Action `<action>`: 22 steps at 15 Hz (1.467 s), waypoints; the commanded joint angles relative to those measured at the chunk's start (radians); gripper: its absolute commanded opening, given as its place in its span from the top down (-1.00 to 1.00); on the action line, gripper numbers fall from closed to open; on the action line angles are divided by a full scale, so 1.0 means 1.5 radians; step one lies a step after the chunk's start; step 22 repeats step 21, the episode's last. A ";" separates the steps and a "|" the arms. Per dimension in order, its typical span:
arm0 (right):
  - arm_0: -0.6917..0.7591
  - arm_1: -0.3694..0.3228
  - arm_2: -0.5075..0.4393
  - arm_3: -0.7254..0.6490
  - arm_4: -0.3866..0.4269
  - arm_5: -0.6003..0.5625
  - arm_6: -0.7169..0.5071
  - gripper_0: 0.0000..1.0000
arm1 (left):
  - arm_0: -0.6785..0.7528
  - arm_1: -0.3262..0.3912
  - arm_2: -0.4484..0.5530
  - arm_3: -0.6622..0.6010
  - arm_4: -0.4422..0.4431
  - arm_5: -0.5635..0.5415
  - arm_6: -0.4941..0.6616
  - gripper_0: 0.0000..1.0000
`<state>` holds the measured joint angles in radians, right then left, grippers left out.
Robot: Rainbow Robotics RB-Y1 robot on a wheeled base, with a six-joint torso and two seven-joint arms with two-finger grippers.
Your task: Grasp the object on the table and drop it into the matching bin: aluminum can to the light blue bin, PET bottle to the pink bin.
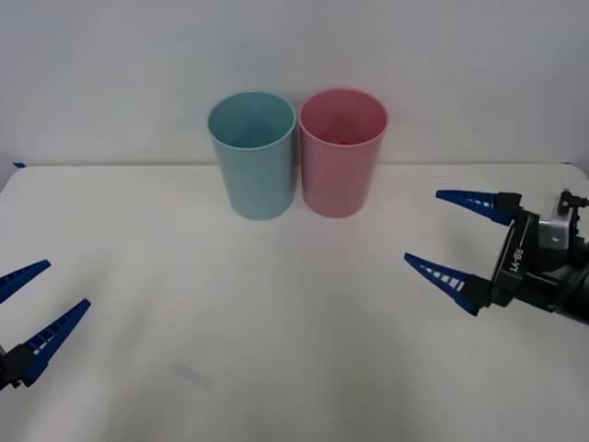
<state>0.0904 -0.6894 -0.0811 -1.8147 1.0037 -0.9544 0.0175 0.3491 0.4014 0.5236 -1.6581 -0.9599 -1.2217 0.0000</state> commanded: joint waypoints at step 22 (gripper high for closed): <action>0.266 0.123 -0.198 -0.017 -0.012 -0.101 0.005 -1.00 | 0.000 0.000 0.000 0.000 0.000 0.000 0.000 -1.00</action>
